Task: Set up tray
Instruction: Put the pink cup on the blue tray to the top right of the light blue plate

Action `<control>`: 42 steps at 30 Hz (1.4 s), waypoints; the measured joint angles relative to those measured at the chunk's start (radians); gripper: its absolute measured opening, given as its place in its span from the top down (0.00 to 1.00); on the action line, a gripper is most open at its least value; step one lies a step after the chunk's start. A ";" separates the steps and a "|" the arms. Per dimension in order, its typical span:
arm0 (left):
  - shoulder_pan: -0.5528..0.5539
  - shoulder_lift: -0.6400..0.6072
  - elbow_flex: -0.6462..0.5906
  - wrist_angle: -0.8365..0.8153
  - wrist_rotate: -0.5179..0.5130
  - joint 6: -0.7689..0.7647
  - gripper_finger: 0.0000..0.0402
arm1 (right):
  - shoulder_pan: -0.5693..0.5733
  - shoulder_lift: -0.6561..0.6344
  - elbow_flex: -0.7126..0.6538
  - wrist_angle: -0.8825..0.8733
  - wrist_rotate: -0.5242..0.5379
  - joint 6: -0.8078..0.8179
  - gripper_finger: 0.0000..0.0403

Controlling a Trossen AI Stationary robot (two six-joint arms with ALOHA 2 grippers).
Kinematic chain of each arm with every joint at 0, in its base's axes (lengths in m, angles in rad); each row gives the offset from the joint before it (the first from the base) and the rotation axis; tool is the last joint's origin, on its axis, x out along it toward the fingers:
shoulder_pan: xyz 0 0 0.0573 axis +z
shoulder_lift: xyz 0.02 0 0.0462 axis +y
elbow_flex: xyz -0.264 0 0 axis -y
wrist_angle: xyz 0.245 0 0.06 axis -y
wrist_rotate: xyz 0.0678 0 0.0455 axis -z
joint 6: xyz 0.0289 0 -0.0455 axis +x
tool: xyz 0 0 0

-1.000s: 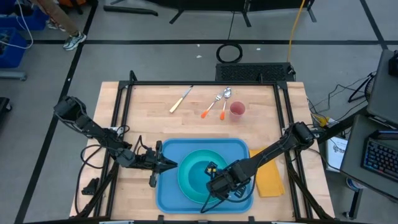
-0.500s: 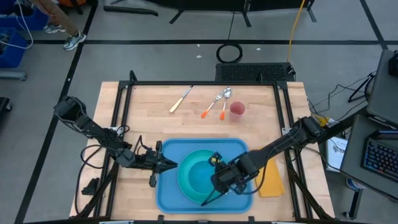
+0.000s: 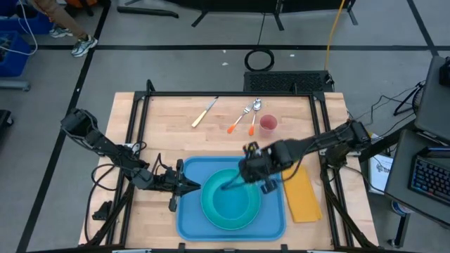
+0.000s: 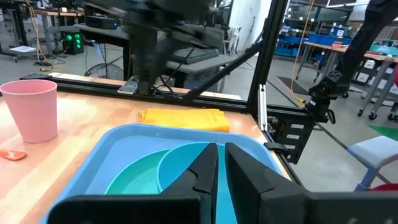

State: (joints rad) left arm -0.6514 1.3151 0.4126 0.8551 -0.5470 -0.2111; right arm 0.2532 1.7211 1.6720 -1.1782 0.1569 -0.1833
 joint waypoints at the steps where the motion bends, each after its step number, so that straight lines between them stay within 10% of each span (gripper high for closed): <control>1: 0.000 0.000 0.000 0.000 0.000 0.000 0.92 | -0.021 -0.014 -0.020 0.000 -0.001 0.000 0.82; 16: 0.000 0.000 0.000 -0.008 -0.003 0.000 0.92 | -0.279 -0.285 -0.374 0.119 -0.001 -0.017 0.79; 42: 0.000 0.000 0.000 -0.014 -0.004 -0.002 0.92 | -0.511 -0.293 -0.431 0.178 -0.064 -0.125 0.64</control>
State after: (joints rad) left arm -0.6514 1.3151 0.4126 0.8413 -0.5510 -0.2131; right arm -0.2577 1.4284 1.2411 -1.0007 0.0926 -0.3086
